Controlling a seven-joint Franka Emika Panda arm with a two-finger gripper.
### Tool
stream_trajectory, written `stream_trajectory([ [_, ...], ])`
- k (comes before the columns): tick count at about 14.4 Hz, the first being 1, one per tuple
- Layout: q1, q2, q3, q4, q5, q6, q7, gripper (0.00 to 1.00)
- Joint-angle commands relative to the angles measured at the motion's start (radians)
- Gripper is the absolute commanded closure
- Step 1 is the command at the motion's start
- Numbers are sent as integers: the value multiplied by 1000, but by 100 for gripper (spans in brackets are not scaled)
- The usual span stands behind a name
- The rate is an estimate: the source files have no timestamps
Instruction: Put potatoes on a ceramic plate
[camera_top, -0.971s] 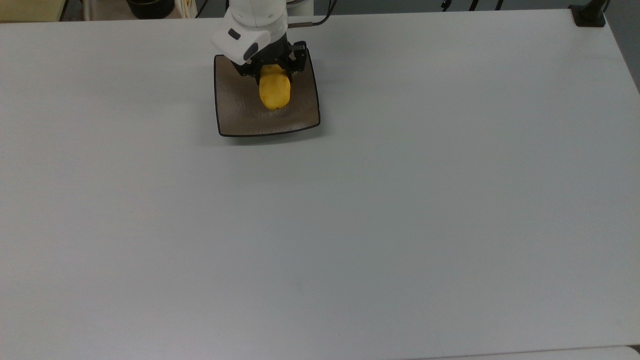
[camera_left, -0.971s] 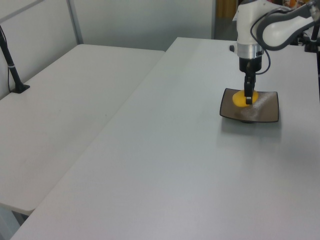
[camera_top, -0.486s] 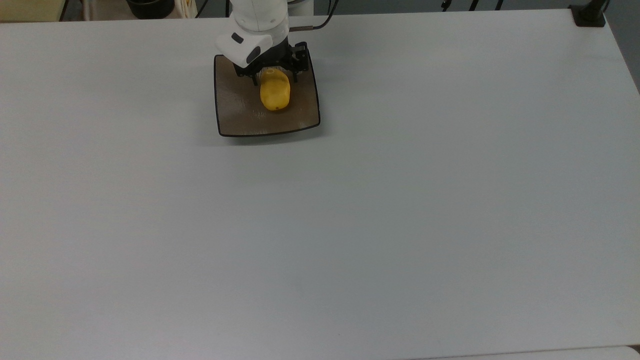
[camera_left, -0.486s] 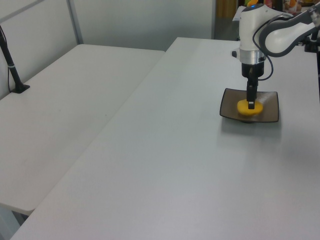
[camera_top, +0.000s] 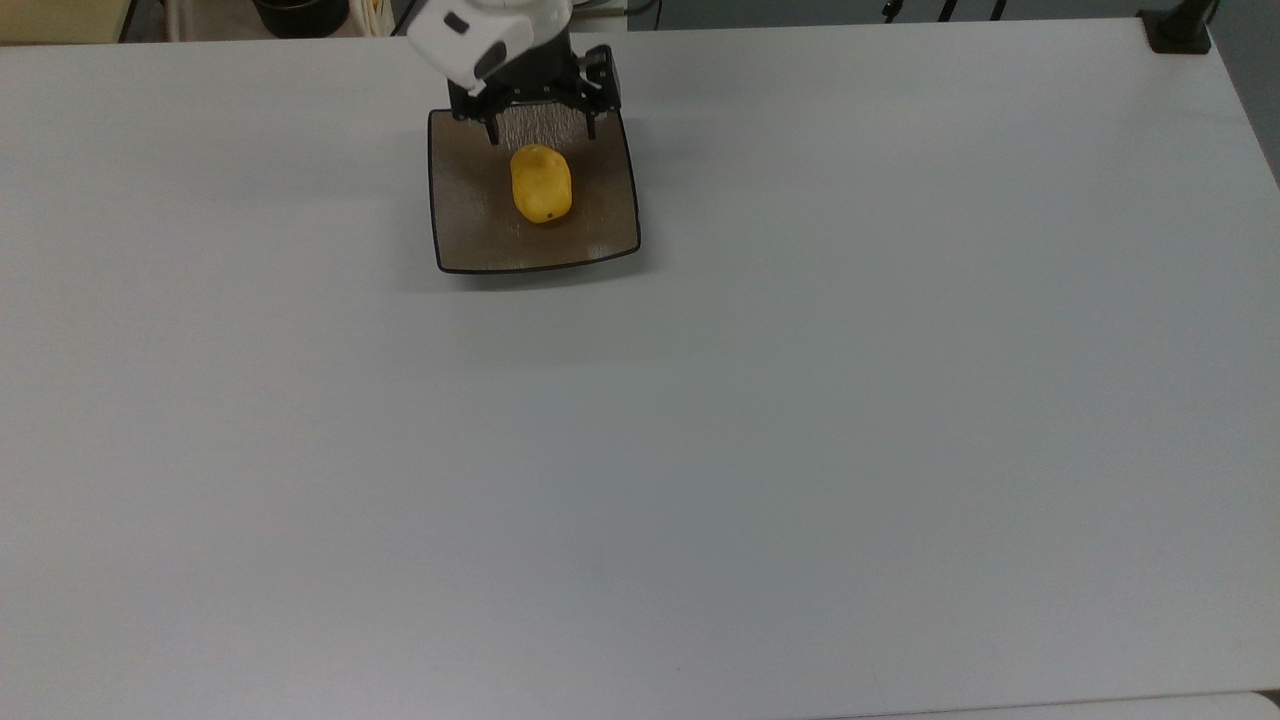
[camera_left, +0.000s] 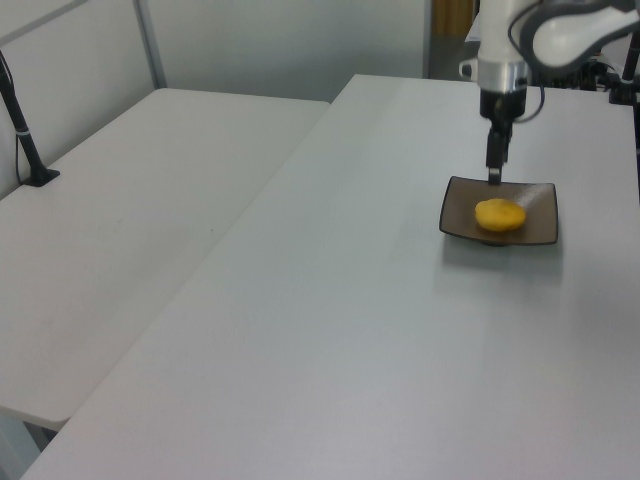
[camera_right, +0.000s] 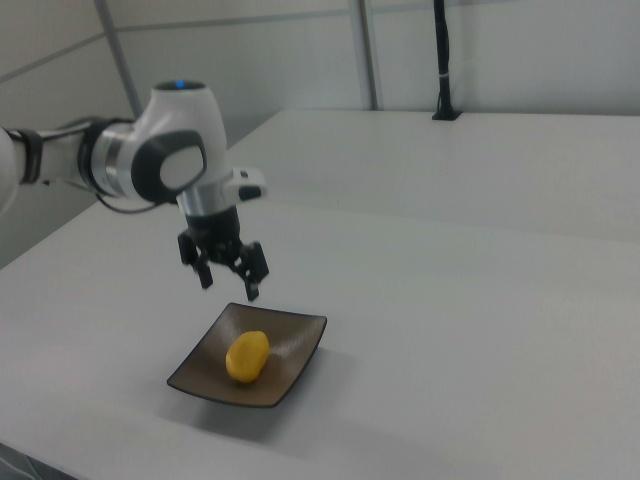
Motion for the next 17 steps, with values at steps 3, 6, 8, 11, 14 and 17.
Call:
stream_trajectory([
  [3, -1, -9, -1, 307, -2, -227, 81, 0],
  [6, -1, -6, -1, 409, 1, -315, 112, 0],
  [8, 0, -7, 13, 441, 2, -379, 136, 0],
  [11, -1, -9, 54, 440, 4, -390, 216, 0],
  [14, 0, -1, 56, 430, 5, -343, 166, 0],
  [17, 2, 23, 56, 412, 16, -193, 107, 0],
])
